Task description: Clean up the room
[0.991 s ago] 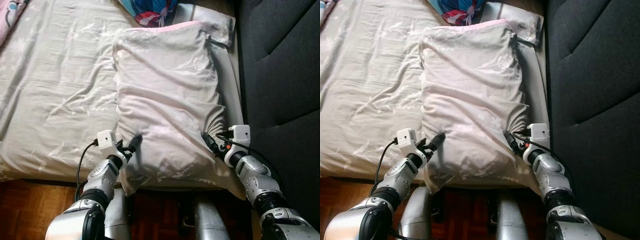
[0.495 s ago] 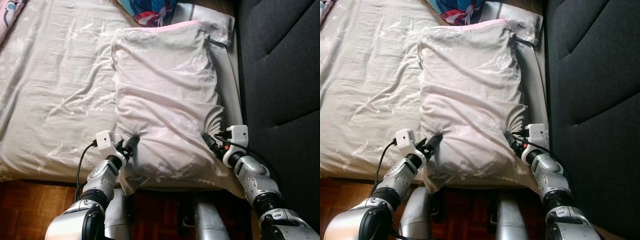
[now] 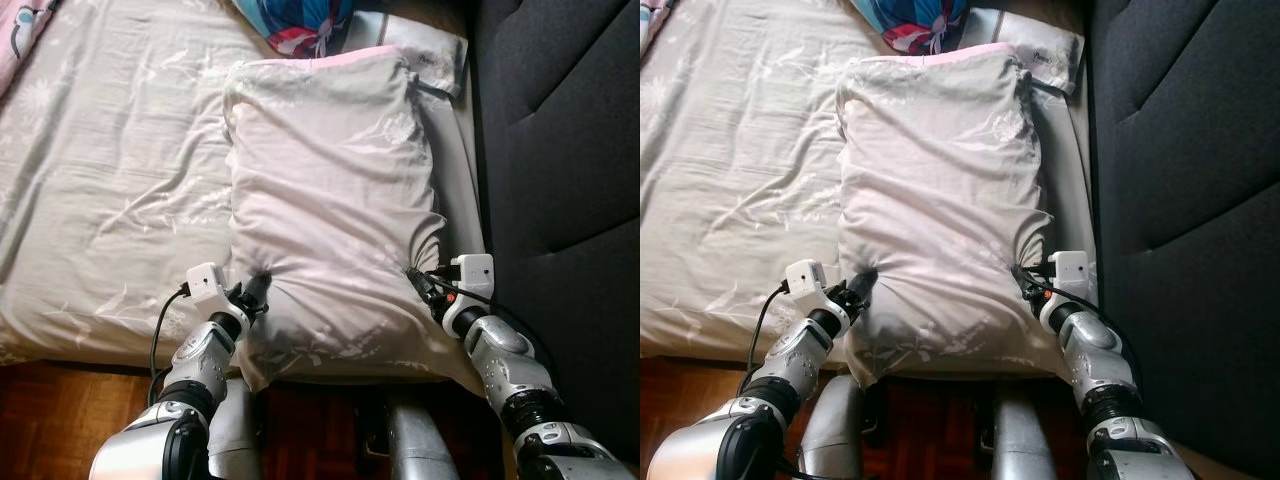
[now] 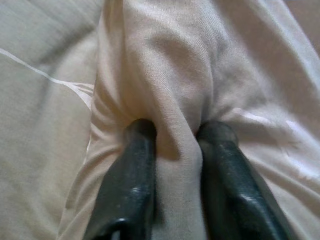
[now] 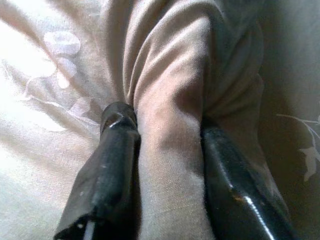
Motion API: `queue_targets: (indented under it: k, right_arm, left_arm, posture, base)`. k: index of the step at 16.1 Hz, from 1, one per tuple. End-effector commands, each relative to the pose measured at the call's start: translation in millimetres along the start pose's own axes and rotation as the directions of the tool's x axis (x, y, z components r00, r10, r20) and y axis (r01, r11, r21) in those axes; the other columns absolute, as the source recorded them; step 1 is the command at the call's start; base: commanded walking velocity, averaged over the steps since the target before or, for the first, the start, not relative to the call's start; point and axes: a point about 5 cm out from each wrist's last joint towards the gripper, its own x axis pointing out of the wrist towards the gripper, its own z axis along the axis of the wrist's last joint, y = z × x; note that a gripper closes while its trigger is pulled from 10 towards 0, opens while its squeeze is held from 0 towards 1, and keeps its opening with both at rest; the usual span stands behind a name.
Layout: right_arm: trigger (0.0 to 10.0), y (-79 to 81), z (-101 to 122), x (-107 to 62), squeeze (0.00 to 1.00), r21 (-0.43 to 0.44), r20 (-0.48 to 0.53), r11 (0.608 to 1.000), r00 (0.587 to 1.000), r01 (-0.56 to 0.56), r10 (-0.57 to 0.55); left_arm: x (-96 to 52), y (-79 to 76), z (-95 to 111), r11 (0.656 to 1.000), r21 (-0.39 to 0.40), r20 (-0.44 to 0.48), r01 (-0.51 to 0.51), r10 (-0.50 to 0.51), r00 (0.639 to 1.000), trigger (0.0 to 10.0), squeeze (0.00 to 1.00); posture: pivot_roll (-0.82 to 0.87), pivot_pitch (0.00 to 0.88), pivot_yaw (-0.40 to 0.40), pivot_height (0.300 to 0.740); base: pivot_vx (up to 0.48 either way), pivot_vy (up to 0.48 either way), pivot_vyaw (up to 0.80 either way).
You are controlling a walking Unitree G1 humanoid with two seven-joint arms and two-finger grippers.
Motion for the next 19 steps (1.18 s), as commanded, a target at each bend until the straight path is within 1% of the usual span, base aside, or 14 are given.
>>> queue_targets:
  k: [1, 5, 7, 9, 10, 11, 13, 17, 18, 19]
  right_arm:
    - [0.0, 1.5, -39.6, -9.3, 0.00, 0.035, -0.143, 0.999, 0.990, 0.014, -0.009]
    - [0.0, 2.1, -37.6, -7.7, 0.00, 0.022, -0.138, 1.000, 0.990, 0.021, -0.018]
    - [0.0, 2.6, -37.4, -7.4, 0.00, 0.023, -0.133, 0.999, 0.991, 0.026, -0.022]
    - [0.0, 3.0, -37.1, -6.9, 0.00, 0.024, -0.129, 0.999, 0.991, 0.029, -0.026]
    - [0.0, 4.1, -35.8, -5.9, 0.00, 0.026, -0.119, 0.999, 0.992, 0.033, -0.030]
    - [0.0, 4.5, -34.2, -5.1, 0.00, 0.027, -0.109, 0.999, 0.993, 0.036, -0.033]
    - [0.0, 6.2, -24.1, -1.3, 0.00, 0.040, -0.065, 0.998, 0.997, 0.042, -0.039]
    - [0.0, 7.0, -13.5, 2.1, 0.00, 0.039, -0.015, 0.997, 0.998, 0.060, -0.060]
    - [0.0, 4.5, -8.8, 2.2, 0.00, 0.023, 0.010, 0.996, 0.996, 0.086, -0.087]
    - [0.0, -0.6, -2.1, 1.3, 0.00, -0.032, 0.037, 0.990, 0.990, 0.135, -0.134]
  left_arm:
    - [-8.7, 8.3, -14.5, 0.999, -0.003, -0.041, -0.038, 0.037, 0.998, 0.0, 0.00]
    - [-7.0, 7.6, -8.7, 0.999, 0.022, -0.017, -0.036, 0.036, 0.999, 0.0, 0.00]
    - [-6.0, 5.7, -6.9, 0.998, 0.061, -0.015, -0.024, 0.024, 1.000, 0.0, 0.00]
    - [-4.7, 4.9, -3.9, 0.997, 0.077, -0.003, -0.026, 0.027, 1.000, 0.0, 0.00]
    - [-2.5, 2.7, 1.0, 0.994, 0.106, 0.014, -0.026, 0.025, 1.000, 0.0, 0.00]
    - [-1.1, 0.9, 3.6, 0.993, 0.117, 0.023, -0.020, 0.018, 1.000, 0.0, 0.00]
    - [4.9, -7.3, 12.5, 0.990, 0.138, 0.049, 0.003, -0.010, 0.999, 0.0, 0.00]
    - [11.3, -15.8, 25.6, 0.987, 0.159, 0.094, 0.018, -0.033, 0.995, 0.0, 0.00]
    - [12.2, -17.1, 28.7, 0.987, 0.162, 0.108, 0.017, -0.035, 0.993, 0.0, 0.00]
    - [13.6, -20.0, 33.4, 0.985, 0.172, 0.134, 0.019, -0.043, 0.990, 0.0, 0.00]
  posture:
    - [-0.05, 0.443, -0.066, 0.659]
    - [-0.04, 0.445, -0.062, 0.659]
    - [-0.04, 0.445, -0.056, 0.659]
    - [-0.04, 0.447, -0.051, 0.659]
    - [-0.04, 0.450, -0.045, 0.659]
    - [-0.04, 0.450, -0.044, 0.659]
    - [-0.04, 0.453, -0.036, 0.659]
    - [-0.04, 0.456, -0.028, 0.659]
    - [-0.04, 0.459, -0.026, 0.659]
    - [-0.04, 0.461, -0.024, 0.659]
  base:
    - [0.000, 0.000, 0.00]
    - [0.000, 0.000, 0.00]
    - [0.000, 0.000, 0.00]
    - [0.000, 0.000, 0.00]
    - [0.000, 0.000, 0.00]
    - [0.000, 0.000, 0.00]
    - [0.000, 0.000, 0.00]
    - [0.000, 0.000, 0.00]
    - [0.000, 0.000, 0.00]
    - [0.000, 0.000, 0.00]
